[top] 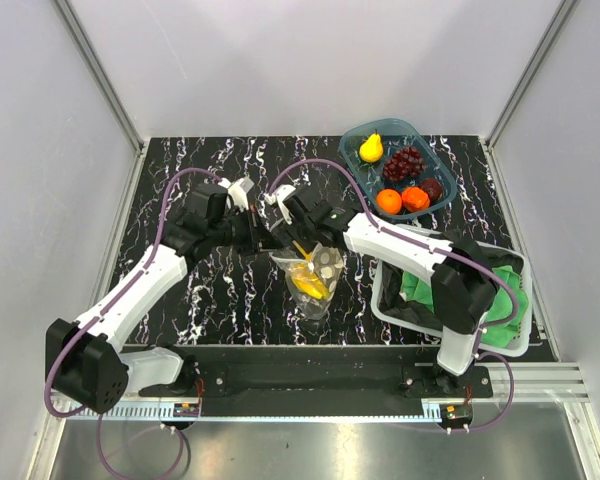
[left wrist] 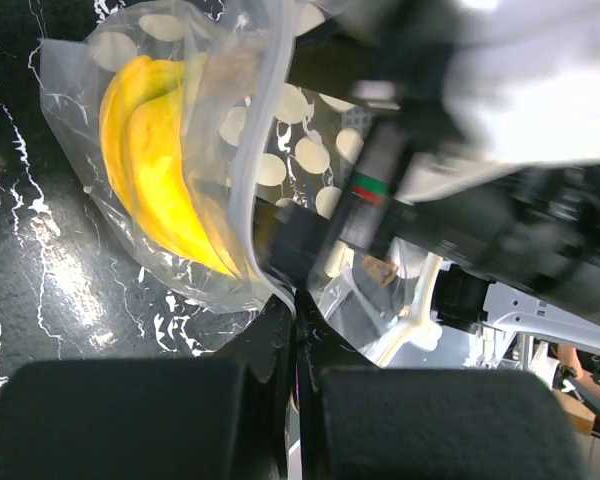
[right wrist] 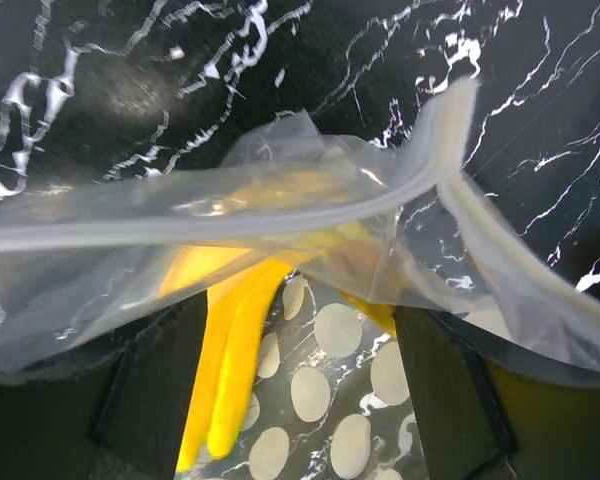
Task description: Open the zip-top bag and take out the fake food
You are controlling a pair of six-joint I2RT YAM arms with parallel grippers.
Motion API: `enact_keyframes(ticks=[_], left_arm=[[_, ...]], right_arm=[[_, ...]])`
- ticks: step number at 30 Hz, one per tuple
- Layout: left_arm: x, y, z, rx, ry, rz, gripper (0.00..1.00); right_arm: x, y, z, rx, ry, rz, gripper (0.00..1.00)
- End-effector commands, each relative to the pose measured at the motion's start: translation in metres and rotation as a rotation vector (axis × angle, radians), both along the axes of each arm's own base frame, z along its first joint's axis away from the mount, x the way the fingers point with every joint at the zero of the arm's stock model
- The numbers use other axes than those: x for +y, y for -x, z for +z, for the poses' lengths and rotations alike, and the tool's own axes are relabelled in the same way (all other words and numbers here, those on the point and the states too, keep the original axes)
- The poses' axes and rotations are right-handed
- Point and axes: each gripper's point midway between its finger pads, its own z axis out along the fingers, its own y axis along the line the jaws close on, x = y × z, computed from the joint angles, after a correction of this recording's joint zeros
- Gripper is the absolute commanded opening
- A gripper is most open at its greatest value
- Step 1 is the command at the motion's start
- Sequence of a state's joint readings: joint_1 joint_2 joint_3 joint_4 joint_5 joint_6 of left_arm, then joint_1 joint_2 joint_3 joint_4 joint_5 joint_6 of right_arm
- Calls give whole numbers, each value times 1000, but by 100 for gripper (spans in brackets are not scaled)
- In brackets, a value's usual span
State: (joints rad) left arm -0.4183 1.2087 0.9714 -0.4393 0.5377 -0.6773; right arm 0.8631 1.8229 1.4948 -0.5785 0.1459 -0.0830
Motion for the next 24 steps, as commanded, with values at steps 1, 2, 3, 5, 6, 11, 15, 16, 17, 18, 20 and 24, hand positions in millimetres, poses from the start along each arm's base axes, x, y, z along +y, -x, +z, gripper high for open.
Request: enact_keyframes(ticks=[1,2,3,5,6,11,15,16,17,18,20,24], left_arm=[[-6,-8,18,-96,18,-33,0],[-6,-9,17,-94,15,-34,0],[-6,-10,16,-96,13,-38,0],[-7,-12,15,-90,10,-42,0],[-8,-12,15,-88,9,-46,0],[-11,-18,17,-92,5,-54,0],[-14,-23,13,-76,1,-61,0],[-14,-25,12,-76,-1,-62,0],[-15,-25,12,-73,-1,-63,0],[-15,-26,10,-69,-3,-64,0],[-16,-28,8,-65,-8,-64,0],[-17,-30,6,-59,-11,-66,0]], right_arm=[[-9,-9,-18,-11,29,-8,81],[-13,-9,-23,-3,34,-10,82],[-14,-10,-25,0,37,-10,82],[-18,-11,-30,3,50,-6,84],[-19,-11,-32,1,54,-3,86],[-24,-20,-36,-6,62,-11,92],[-31,-26,-51,22,71,-20,93],[-33,-28,-53,24,70,-25,93],[-34,-28,-58,36,68,-23,92],[-33,-29,-59,41,61,-24,90],[-36,-32,-65,54,62,-34,85],[-38,-35,-73,78,53,-52,75]])
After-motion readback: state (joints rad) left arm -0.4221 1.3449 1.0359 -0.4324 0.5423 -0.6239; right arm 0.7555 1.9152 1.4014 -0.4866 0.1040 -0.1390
